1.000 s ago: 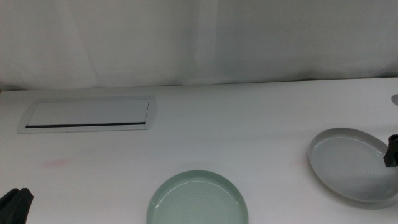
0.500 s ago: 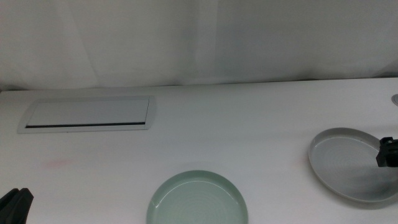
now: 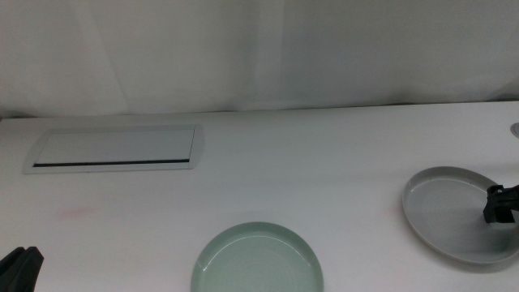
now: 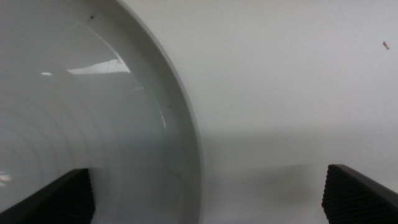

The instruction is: Stack the three bowls on top of each other.

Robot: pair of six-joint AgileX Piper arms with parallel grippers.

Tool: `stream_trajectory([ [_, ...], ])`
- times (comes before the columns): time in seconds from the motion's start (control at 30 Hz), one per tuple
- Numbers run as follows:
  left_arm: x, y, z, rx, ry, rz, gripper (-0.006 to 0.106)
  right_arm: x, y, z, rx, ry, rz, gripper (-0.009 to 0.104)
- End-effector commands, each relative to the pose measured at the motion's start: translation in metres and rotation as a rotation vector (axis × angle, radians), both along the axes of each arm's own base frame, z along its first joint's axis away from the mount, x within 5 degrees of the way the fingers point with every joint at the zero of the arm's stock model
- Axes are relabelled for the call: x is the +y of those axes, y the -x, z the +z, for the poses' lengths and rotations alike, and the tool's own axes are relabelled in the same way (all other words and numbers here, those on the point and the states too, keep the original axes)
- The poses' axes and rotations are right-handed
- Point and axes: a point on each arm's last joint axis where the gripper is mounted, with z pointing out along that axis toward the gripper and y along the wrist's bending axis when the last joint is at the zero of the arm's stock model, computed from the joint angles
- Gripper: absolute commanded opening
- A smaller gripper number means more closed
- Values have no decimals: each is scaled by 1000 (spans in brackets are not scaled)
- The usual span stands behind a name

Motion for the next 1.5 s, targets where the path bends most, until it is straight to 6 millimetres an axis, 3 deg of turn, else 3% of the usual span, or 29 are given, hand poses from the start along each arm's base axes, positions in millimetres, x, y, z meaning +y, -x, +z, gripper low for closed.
stream_trajectory([
  [0.0,0,2,-12,30,0,1,12,-3,-1,1,-16,4,-3,101],
  [0.2,0,2,-12,32,-1,2,12,-2,-2,-18,54,-5,0,84],
  [0.27,0,2,-12,32,-1,2,12,-2,-1,-24,75,-16,-7,67],
  [0.4,1,2,-13,41,-2,4,12,-2,-2,-26,79,-15,-5,7],
  [0.43,1,2,-13,43,-2,5,12,-2,-2,-26,79,-15,-4,-2],
  [0.7,1,2,-13,43,-2,5,12,-1,-2,-25,74,-28,-18,-3],
  [0.83,1,2,-13,43,-2,5,12,0,-1,-14,44,-35,-27,-3],
  [1.47,1,2,-13,43,-2,5,12,8,11,75,-162,-85,-20,-3],
])
